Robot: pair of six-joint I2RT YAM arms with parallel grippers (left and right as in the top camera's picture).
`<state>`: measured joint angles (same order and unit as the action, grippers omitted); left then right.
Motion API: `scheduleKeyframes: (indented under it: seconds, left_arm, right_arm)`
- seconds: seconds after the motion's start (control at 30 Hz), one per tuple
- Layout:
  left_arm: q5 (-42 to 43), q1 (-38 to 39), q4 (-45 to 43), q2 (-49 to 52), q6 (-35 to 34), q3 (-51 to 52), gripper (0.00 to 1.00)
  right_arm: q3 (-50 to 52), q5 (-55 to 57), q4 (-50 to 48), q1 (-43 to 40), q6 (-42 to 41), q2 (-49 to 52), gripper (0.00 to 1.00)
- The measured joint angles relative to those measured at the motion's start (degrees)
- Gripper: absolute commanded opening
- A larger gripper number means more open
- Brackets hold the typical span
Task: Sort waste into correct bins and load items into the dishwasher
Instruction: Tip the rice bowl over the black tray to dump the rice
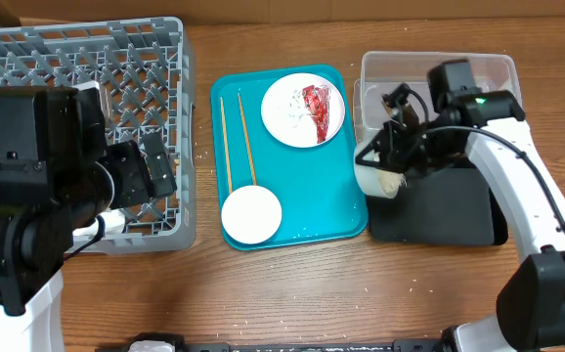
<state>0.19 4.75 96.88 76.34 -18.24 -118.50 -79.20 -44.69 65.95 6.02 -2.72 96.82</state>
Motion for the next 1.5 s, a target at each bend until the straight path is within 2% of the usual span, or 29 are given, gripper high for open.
scheduleKeyframes:
  seconds: [0.23,0.43,0.57,0.73,0.9,1.17,1.3,1.5]
  left_arm:
    - [0.0,0.0,0.0,1.2,0.0,0.0,1.0]
    - [0.0,0.0,0.0,1.9,0.0,0.0,1.0]
    - [0.0,0.0,0.0,1.9,0.0,0.0,1.0]
    - [0.0,0.0,0.0,1.9,0.0,0.0,1.0]
    - [0.0,0.0,0.0,1.9,0.0,0.0,1.0]
    - [0.0,0.0,0.0,1.9,0.0,0.0,1.0]
    - [0.0,0.0,0.0,1.9,0.0,0.0,1.0]
    - [0.0,0.0,0.0,1.9,0.0,0.0,1.0]
  right_arm:
    - [10.5,-8.7,-4.4,-7.3,8.0,0.2,0.04]
    - [15.8,-21.8,-2.4,-14.7,20.3,0.2,0.04]
    - [16.1,-26.7,-1.4,-16.1,27.0,0.2,0.04]
    - [19.0,-30.1,-3.6,-16.1,31.3,0.2,0.04]
    - [25.3,-31.2,-14.8,-17.2,29.2,0.8,0.04]
    - [26.6,-37.3,-15.3,-21.0,27.3,1.3,0.04]
    - [26.7,-36.6,-20.2,-21.0,25.0,1.3,0.04]
    - [26.7,-35.9,-19.5,-21.2,22.7,1.3,0.04]
